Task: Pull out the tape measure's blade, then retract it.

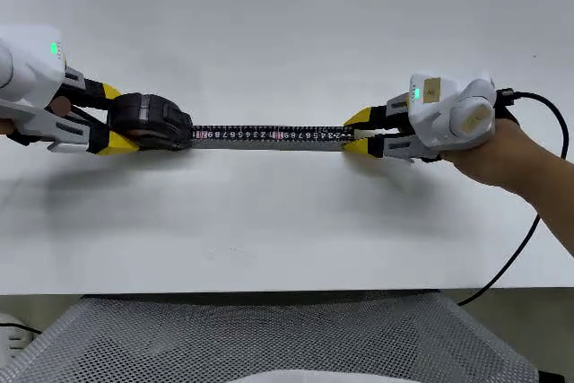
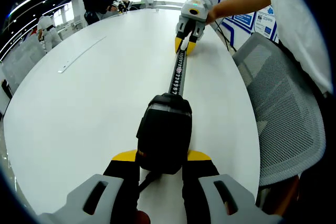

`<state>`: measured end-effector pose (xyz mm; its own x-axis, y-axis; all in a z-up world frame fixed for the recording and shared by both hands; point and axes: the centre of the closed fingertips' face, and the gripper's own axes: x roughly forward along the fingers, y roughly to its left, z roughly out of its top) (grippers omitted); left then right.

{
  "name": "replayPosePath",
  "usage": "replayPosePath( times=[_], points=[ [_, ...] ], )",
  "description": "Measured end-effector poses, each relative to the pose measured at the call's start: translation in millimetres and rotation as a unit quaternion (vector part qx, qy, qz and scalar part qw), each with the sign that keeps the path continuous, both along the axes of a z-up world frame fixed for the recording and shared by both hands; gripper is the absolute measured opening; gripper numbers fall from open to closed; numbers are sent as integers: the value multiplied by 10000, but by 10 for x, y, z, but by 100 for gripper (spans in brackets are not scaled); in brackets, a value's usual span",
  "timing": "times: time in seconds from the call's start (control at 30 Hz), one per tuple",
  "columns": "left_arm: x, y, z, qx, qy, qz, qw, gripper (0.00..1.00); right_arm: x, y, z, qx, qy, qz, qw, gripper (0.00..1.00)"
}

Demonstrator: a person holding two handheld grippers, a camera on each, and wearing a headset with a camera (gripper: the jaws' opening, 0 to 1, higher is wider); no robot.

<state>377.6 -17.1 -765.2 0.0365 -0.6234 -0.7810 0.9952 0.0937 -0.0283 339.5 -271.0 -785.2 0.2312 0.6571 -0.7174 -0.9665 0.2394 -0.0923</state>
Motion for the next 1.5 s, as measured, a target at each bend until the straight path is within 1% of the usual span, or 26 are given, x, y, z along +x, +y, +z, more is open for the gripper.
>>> replayPosePath(
  times=[0.47,1.0,1.07,1.13,1.27,1.5],
  points=[
    [-1,0,1,11,-6,-9,10000,25,-6,-107,1,-117,48,-17,9999,9],
    [2,-2,5,10,-7,4,10000,25,-27,-328,-17,-238,107,-121,9996,9],
    [2,-3,5,5,-6,6,10000,25,-50,-352,-19,-241,110,-78,9996,9],
    [4,0,4,19,1,7,10000,25,-3,-417,-22,-255,129,-246,9993,9],
    [0,-3,4,22,-11,-4,10000,25,-37,-430,-11,-263,149,-189,9994,9],
    [-1,-13,2,10,-31,32,10000,25,-43,-444,-2,-252,170,-219,9993,9]
  ],
)
